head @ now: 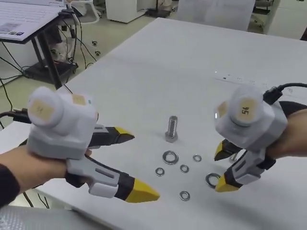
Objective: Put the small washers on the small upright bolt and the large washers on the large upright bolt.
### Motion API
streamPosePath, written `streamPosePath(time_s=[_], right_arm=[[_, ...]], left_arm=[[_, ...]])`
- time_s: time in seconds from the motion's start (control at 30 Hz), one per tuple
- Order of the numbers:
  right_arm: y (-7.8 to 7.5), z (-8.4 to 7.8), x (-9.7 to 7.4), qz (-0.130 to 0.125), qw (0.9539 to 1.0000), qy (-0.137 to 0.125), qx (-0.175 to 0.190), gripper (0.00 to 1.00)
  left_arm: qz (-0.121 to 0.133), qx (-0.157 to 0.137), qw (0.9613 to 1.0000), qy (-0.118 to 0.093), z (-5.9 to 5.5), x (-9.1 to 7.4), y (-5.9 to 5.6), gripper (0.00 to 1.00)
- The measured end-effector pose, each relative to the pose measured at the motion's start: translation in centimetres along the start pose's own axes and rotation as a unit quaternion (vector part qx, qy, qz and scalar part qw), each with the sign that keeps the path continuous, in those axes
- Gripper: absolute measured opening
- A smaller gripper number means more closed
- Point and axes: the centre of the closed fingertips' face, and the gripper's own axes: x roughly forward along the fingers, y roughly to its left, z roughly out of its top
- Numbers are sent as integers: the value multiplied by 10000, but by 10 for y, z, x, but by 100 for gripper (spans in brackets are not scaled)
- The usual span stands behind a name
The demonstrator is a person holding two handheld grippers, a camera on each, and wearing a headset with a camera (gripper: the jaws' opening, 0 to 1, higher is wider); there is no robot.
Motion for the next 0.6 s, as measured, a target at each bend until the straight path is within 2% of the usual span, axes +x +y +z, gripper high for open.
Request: streamPosePath(time_s=[0.1, 0.37, 0.6], right_arm=[[0, -3, 4, 11, 9999, 132, -66, 38], [2, -4, 10, 134, 9997, 180, 55, 32], [0, -5, 11, 129, 9996, 269, 19, 31]], left_arm=[[-11, 3, 10000, 1, 0, -1, -1, 88], [-28, 0, 10000, -2, 1, -1, -2, 88], [-22, 9, 10000, -24, 3, -2, -1, 87]])
